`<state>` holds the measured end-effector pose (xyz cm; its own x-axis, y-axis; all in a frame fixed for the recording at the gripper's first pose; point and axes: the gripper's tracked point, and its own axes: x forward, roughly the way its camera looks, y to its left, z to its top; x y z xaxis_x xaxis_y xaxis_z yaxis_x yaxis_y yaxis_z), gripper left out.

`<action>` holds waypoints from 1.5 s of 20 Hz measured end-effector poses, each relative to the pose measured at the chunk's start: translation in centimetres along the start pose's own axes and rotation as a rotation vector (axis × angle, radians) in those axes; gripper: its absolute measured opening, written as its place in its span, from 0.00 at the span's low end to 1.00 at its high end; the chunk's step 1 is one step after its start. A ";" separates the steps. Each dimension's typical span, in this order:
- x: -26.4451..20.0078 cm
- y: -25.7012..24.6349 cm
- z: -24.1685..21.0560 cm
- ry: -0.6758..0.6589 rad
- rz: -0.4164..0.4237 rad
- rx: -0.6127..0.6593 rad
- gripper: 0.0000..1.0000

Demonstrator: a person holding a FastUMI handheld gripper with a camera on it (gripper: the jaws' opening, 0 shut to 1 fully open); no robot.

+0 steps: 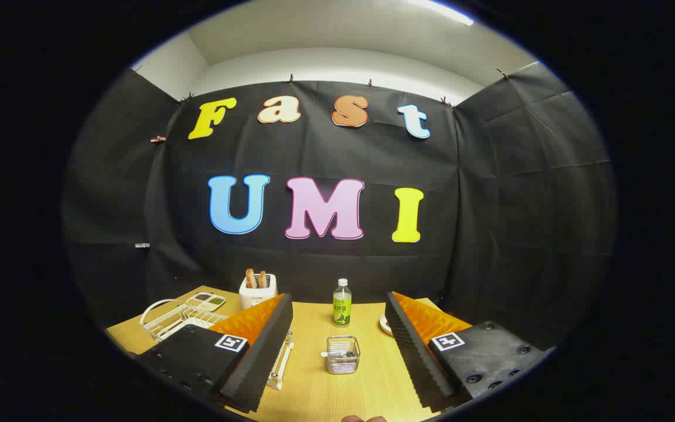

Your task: Take the plate from the dish rack, then take the spoon from the basket and place it into the plate.

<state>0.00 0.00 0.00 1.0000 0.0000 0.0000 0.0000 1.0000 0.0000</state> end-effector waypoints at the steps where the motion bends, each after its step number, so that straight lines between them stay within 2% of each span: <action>1: 0.2 -0.1 0.0 0.002 -0.002 0.008 0.98; 7: 0.7 -0.5 0.0 -0.003 -0.010 -0.010 0.98; 14: 1.0 0.6 -1.1 0.031 0.029 -0.032 0.98; 22: 2.3 1.7 -2.3 0.051 0.032 -0.040 0.98; 26: 3.1 3.0 -3.1 0.081 0.060 -0.049 0.97; 30: 5.1 6.1 -3.2 0.118 0.125 -0.069 0.98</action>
<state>5.08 6.12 -3.21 0.9852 0.1206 -0.1217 -0.1287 0.9898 -0.0608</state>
